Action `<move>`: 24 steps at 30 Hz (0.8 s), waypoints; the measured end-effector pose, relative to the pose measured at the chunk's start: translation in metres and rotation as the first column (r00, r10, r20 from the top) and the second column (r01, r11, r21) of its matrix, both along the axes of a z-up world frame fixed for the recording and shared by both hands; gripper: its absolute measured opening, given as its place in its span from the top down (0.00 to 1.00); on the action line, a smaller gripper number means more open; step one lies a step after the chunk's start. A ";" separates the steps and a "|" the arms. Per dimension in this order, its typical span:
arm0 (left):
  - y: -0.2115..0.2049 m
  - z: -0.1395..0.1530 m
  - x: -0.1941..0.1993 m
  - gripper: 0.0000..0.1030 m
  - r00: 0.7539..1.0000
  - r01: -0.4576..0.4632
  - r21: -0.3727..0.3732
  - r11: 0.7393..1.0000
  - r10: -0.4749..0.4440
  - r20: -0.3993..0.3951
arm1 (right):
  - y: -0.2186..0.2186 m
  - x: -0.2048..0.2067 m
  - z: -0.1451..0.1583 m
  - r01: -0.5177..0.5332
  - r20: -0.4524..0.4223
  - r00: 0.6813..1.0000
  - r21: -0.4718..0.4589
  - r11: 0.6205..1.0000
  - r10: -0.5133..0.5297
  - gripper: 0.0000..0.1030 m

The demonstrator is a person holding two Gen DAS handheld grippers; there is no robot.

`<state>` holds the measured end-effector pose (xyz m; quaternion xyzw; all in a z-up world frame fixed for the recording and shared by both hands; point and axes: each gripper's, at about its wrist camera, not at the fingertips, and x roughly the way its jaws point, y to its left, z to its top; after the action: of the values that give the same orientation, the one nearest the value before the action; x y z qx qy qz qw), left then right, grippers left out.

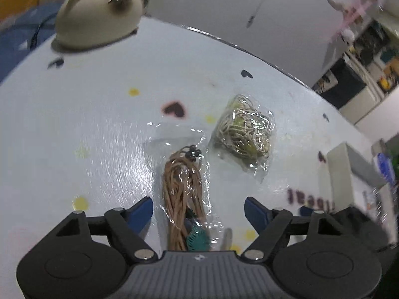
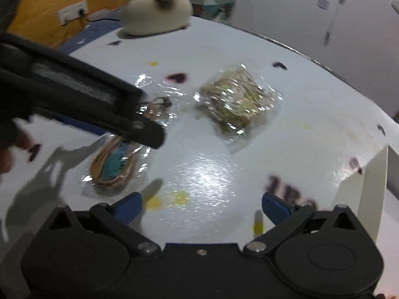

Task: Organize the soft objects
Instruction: 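Grasp the tan cord bag with the left tool while the right tool grasps the beaded cord bag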

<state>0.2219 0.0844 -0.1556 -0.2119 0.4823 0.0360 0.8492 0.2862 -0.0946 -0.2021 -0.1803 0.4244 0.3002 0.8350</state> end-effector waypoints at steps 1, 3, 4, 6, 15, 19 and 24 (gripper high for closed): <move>-0.003 0.001 0.000 0.23 1.000 0.018 0.034 0.999 -0.018 0.007 | -0.002 -0.001 0.003 0.001 0.003 1.000 0.006 1.000 -0.001 0.00; -0.006 0.000 0.001 0.24 0.999 0.042 0.081 0.996 -0.043 0.015 | -0.012 0.003 0.011 0.033 0.002 0.999 0.028 0.999 -0.033 0.00; -0.008 0.000 0.002 0.25 0.998 0.054 0.099 0.994 -0.055 0.017 | -0.018 0.007 0.015 0.060 -0.003 0.998 0.035 0.998 -0.060 0.00; -0.012 -0.002 0.002 0.27 0.997 0.072 0.131 0.989 -0.075 0.018 | -0.029 0.016 0.021 0.118 -0.020 0.993 0.036 0.992 -0.117 0.00; -0.013 -0.009 0.009 0.34 0.998 0.064 0.182 0.981 -0.068 0.017 | -0.047 0.064 0.048 0.315 -0.041 0.949 0.116 0.942 -0.313 0.00; -0.009 -0.005 0.006 0.34 0.997 0.055 0.185 0.981 -0.064 0.040 | -0.036 0.091 0.053 0.373 -0.098 0.927 0.178 0.911 -0.361 0.00; -0.007 -0.007 0.008 0.39 0.997 0.063 0.184 0.981 -0.068 0.024 | -0.012 0.124 0.048 0.461 -0.227 0.881 0.214 0.861 -0.415 0.00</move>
<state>0.2297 0.0771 -0.1627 -0.1174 0.4707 0.0490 0.8731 0.4107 -0.1070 -0.1538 0.0599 0.4816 0.1697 0.8577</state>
